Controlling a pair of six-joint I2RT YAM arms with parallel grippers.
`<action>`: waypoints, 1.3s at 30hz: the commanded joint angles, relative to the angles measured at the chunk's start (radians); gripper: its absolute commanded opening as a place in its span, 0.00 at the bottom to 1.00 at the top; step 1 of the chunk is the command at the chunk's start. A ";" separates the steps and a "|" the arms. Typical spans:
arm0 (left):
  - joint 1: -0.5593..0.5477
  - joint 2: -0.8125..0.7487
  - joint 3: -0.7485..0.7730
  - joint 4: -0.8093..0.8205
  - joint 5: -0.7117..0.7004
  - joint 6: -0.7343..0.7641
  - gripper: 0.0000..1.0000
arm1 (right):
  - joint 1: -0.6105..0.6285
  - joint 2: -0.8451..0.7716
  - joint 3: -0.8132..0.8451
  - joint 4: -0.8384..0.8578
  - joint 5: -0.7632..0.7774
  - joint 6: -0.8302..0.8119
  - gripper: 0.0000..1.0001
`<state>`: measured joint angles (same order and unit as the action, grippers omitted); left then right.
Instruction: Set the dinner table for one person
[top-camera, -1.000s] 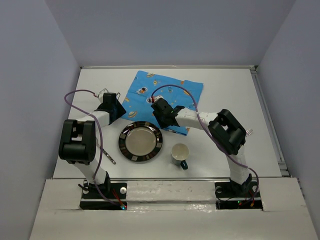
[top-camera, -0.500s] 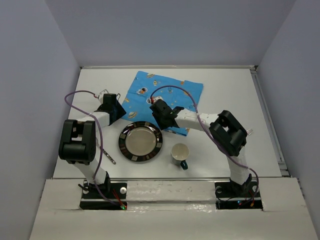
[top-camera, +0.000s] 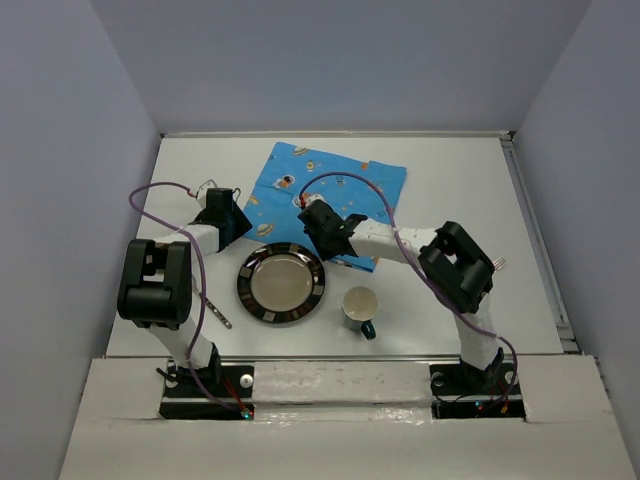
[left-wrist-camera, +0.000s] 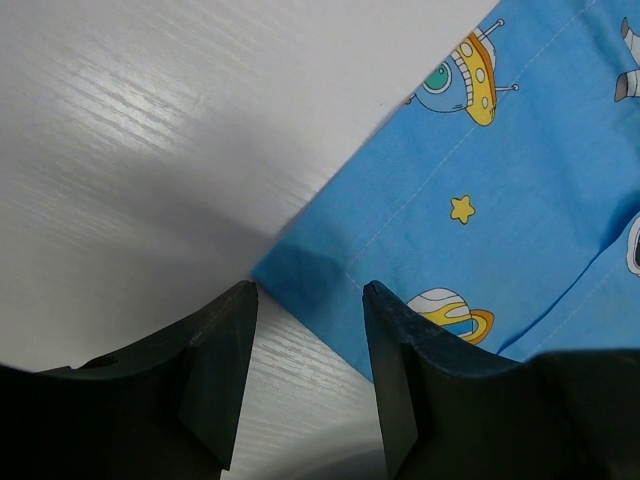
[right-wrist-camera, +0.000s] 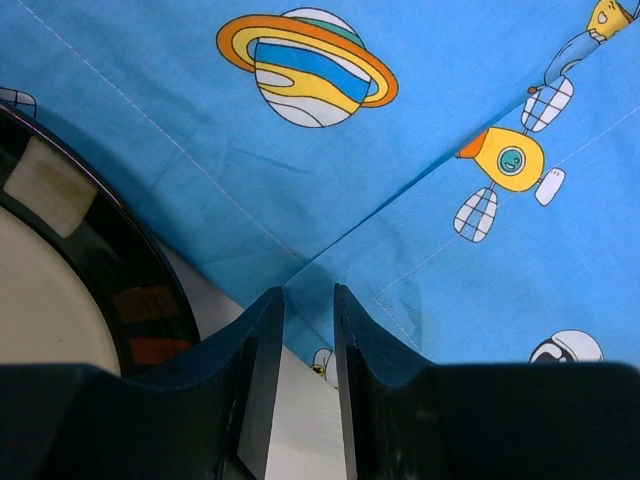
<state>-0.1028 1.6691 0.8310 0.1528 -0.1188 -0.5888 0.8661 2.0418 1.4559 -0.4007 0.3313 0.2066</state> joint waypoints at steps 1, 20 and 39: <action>0.003 -0.014 -0.012 0.022 -0.007 -0.006 0.59 | 0.013 0.012 0.006 -0.003 0.012 0.013 0.32; 0.003 -0.005 -0.013 0.028 -0.005 -0.009 0.58 | 0.013 0.005 0.004 -0.015 0.044 0.011 0.10; 0.003 0.018 -0.027 0.062 -0.038 -0.014 0.27 | 0.013 -0.179 -0.046 0.030 0.163 0.066 0.00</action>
<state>-0.1028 1.6878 0.8253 0.1875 -0.1223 -0.5999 0.8673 1.9541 1.4220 -0.4122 0.4271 0.2474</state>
